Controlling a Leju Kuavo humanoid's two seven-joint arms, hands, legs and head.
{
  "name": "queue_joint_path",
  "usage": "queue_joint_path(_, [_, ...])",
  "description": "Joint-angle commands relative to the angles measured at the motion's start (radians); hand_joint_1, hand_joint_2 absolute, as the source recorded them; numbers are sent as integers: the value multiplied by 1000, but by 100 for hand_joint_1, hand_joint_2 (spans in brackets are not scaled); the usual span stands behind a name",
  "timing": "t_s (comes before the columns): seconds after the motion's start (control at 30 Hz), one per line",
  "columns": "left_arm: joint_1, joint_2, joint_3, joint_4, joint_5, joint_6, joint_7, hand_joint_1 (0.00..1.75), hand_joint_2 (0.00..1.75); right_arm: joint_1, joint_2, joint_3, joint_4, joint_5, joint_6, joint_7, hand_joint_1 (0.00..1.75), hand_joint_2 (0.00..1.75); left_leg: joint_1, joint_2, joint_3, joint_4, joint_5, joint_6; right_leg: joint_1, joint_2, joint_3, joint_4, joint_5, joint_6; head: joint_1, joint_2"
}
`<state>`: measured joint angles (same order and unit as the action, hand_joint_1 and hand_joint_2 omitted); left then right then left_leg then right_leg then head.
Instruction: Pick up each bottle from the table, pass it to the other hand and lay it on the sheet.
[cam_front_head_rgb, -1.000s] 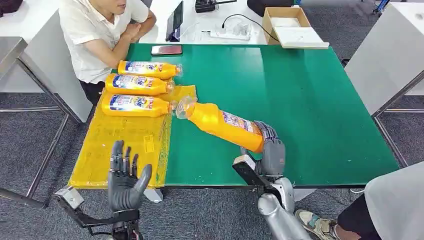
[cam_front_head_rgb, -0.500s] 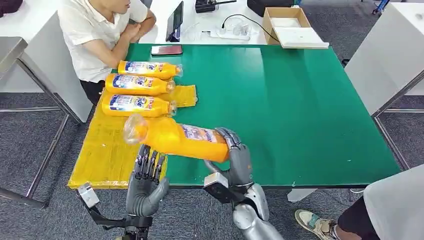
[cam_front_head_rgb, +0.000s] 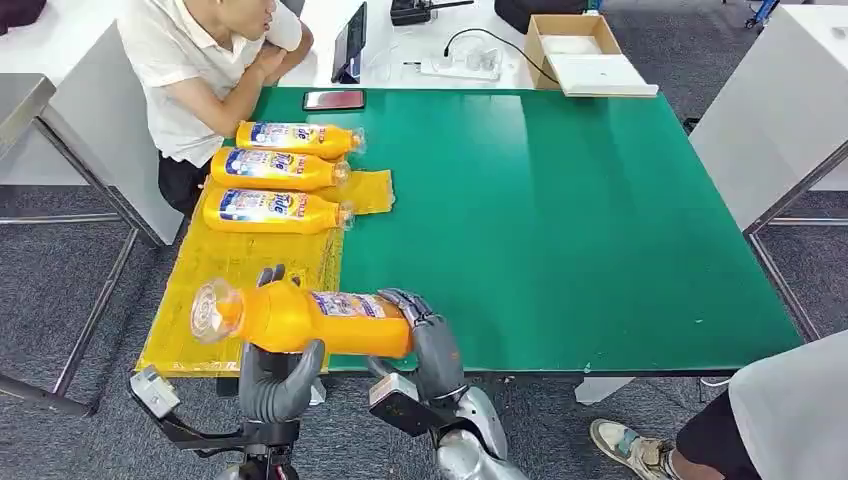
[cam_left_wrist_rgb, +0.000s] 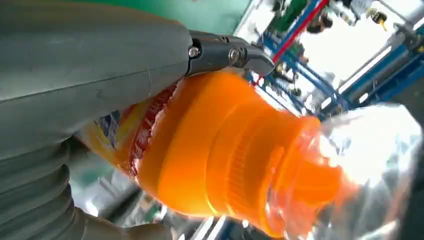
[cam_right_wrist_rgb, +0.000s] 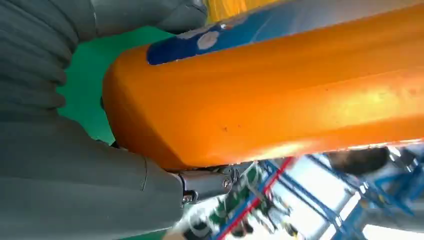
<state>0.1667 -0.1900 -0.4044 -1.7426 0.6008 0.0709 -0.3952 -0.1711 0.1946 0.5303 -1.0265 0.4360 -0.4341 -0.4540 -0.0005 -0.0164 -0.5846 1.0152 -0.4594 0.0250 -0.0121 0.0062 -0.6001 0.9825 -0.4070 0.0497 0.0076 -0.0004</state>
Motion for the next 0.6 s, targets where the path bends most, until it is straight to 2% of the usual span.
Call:
queue_joint_path(0.03, [-34,56,-10,29,-8,-44,-9,0,175,-85,13,43,176,-16,13,-5,175,175,0,3,5,-2,-1,-2,1,1,4,-1,0,-2,0,0])
queue_joint_path(0.37, [-44,65,-25,59,-13,-74,-4,0,175,-99,14,56,188,-10,23,3,175,175,0,2,5,-2,-1,-2,1,0,4,-1,-1,-2,0,0])
queue_joint_path(0.43, [-48,59,-29,99,0,-91,39,0,175,-99,17,70,192,6,13,-1,175,175,0,2,5,-2,-1,-2,0,0,5,-1,-1,-2,0,0])
queue_joint_path(0.6, [-79,58,-36,219,-38,-17,113,0,175,-95,30,92,183,16,-2,-8,175,175,0,1,6,-3,0,-2,1,-1,6,-2,-1,-2,0,0])
